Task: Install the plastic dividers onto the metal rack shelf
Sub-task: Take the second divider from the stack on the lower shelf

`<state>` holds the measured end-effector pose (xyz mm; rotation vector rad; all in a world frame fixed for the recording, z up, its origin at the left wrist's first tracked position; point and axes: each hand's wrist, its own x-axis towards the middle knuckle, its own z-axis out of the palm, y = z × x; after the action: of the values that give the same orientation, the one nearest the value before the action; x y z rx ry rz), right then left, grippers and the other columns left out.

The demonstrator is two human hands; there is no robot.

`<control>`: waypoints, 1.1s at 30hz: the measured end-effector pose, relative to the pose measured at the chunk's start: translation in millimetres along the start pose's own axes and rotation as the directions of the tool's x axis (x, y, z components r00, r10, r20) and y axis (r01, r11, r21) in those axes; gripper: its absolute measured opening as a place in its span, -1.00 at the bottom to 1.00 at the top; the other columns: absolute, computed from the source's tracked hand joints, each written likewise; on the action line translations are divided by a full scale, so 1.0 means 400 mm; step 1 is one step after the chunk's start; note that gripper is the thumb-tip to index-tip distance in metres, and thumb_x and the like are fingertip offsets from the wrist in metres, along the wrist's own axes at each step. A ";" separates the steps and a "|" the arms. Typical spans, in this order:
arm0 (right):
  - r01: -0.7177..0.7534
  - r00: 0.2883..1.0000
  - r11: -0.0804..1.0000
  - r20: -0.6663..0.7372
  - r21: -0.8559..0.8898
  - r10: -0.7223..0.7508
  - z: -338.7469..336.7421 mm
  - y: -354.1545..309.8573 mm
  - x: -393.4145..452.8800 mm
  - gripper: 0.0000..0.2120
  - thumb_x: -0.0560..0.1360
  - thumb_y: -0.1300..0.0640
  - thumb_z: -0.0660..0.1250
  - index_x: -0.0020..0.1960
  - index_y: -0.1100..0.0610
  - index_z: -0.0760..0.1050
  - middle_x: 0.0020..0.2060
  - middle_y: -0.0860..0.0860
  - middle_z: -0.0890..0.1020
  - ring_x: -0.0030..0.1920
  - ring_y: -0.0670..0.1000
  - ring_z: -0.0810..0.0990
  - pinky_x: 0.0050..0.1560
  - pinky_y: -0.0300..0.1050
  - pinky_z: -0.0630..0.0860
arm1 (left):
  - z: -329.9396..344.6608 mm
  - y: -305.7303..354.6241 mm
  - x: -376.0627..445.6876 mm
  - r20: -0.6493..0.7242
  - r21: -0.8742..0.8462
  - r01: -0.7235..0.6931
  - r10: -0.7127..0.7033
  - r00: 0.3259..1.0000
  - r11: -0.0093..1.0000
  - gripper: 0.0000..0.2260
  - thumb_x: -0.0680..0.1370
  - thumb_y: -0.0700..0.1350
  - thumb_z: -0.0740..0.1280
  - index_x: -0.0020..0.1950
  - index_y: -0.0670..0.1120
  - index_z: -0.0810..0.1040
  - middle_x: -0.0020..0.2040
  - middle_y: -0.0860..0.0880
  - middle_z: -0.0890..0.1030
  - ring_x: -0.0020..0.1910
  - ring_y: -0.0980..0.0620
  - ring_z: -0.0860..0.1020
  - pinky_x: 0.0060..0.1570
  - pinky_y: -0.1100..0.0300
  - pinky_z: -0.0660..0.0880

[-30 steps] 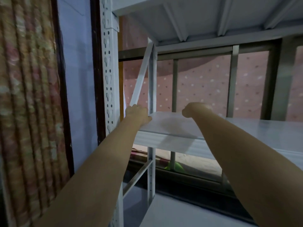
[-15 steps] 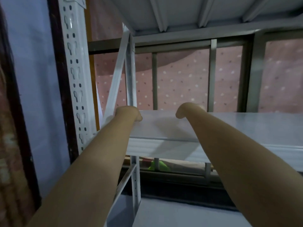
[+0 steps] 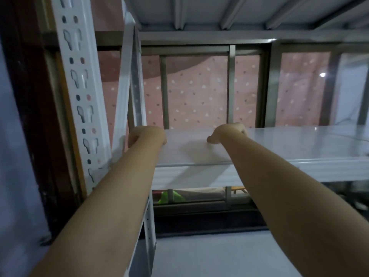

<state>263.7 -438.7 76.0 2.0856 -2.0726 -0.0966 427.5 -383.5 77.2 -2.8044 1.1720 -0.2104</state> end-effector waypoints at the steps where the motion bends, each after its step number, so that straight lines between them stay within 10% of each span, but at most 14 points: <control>1: -0.019 1.000 1.000 0.019 -0.010 0.020 0.004 -0.006 0.005 -0.47 0.61 -0.18 0.01 0.31 0.16 0.49 0.19 0.13 0.59 0.13 0.17 0.60 0.12 0.05 0.55 | 0.008 -0.002 0.010 -0.014 0.035 -0.020 0.021 1.000 0.999 -0.48 0.59 0.18 0.06 0.39 -0.12 0.40 0.33 -0.13 0.47 0.24 -0.16 0.49 0.18 0.05 0.47; 17: -0.010 0.994 0.961 0.110 0.277 -0.022 0.008 -0.010 0.065 -0.09 0.34 -0.47 0.28 0.45 0.15 0.30 0.34 0.10 0.46 0.31 0.21 0.47 0.31 0.08 0.40 | 0.016 -0.028 0.031 0.057 -0.268 -0.039 0.056 0.997 0.963 -0.14 0.38 0.42 0.24 0.53 -0.05 0.16 0.45 -0.14 0.29 0.36 -0.19 0.35 0.08 0.02 0.43; 23: 0.020 0.989 0.988 0.143 0.153 -0.043 -0.005 0.008 0.071 0.01 0.31 -0.58 0.11 0.44 0.17 0.33 0.32 0.08 0.49 0.32 0.18 0.47 0.33 0.05 0.38 | 0.004 -0.040 0.021 0.066 -0.326 0.020 0.002 0.998 0.945 -0.04 0.34 0.47 0.22 0.55 -0.10 0.11 0.52 -0.19 0.13 0.48 -0.22 0.12 0.36 0.01 0.26; 29: 0.047 0.989 0.980 0.130 0.192 -0.072 -0.024 0.031 0.066 0.18 0.13 -0.68 0.04 0.47 0.13 0.30 0.39 0.09 0.43 0.34 0.20 0.44 0.34 0.04 0.37 | -0.029 -0.075 -0.006 -0.044 -0.388 -0.015 -0.002 0.999 0.921 -0.11 0.34 0.45 0.25 0.47 -0.10 0.24 0.39 -0.16 0.33 0.36 -0.15 0.28 0.05 0.15 0.29; 33: 0.091 0.986 0.980 0.124 0.179 -0.114 -0.035 0.041 0.066 0.27 0.00 -0.70 0.05 0.46 0.12 0.32 0.37 0.10 0.44 0.35 0.22 0.43 0.39 0.09 0.33 | -0.038 -0.089 -0.015 -0.012 -0.465 -0.015 0.011 1.000 0.885 -0.01 0.28 0.47 0.30 0.51 -0.10 0.18 0.42 -0.14 0.28 0.38 -0.14 0.29 0.26 0.10 0.33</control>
<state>250.6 -463.5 95.4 2.3503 -2.1162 -0.0756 445.6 -354.8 96.6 -3.1978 1.4051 0.0757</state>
